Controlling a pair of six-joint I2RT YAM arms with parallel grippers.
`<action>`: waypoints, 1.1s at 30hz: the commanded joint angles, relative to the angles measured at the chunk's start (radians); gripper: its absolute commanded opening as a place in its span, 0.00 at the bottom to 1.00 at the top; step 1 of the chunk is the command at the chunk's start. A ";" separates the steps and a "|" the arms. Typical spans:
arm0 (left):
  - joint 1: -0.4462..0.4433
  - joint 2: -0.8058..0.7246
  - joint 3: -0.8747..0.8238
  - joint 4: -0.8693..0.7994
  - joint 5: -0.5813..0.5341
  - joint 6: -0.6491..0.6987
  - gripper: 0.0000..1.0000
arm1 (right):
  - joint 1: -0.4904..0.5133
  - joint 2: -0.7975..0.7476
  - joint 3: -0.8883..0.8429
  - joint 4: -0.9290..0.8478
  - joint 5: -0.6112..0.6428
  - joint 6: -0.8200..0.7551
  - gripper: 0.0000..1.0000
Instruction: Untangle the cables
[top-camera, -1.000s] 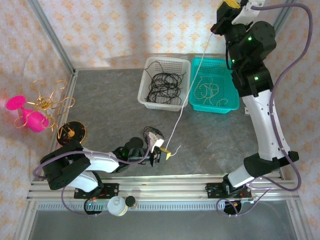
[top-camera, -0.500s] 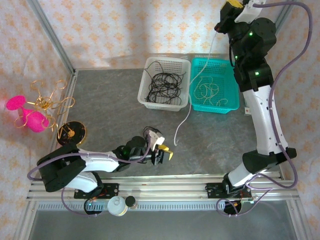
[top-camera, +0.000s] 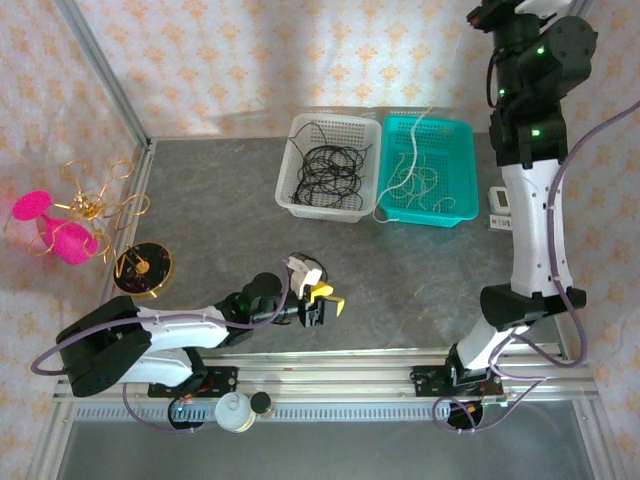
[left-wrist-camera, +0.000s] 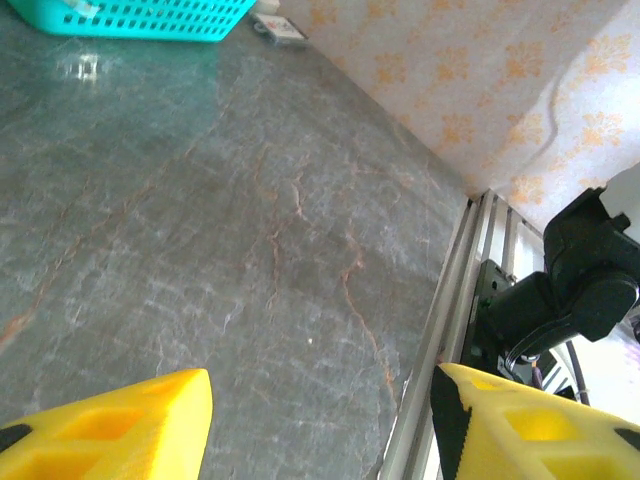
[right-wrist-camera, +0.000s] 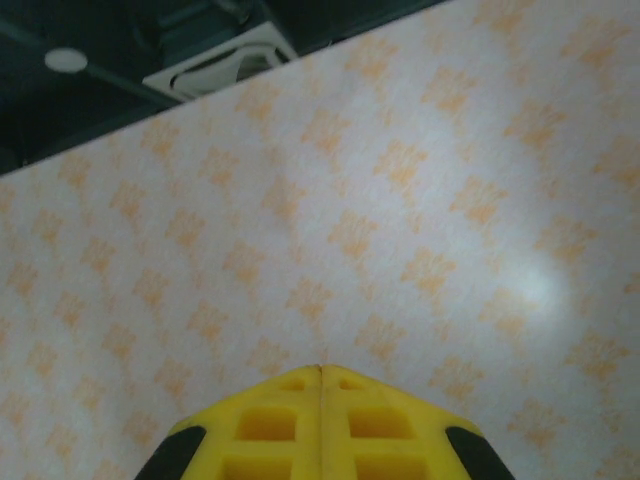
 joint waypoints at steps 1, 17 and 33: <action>-0.004 -0.008 -0.030 0.053 -0.021 -0.030 0.60 | -0.052 0.027 0.051 0.073 -0.009 0.114 0.00; -0.003 -0.010 -0.059 0.085 -0.028 -0.038 0.60 | -0.114 -0.058 0.030 0.231 -0.235 0.267 0.00; -0.004 -0.032 -0.053 0.066 -0.034 -0.048 0.60 | -0.116 0.264 0.285 0.134 0.118 -0.013 0.00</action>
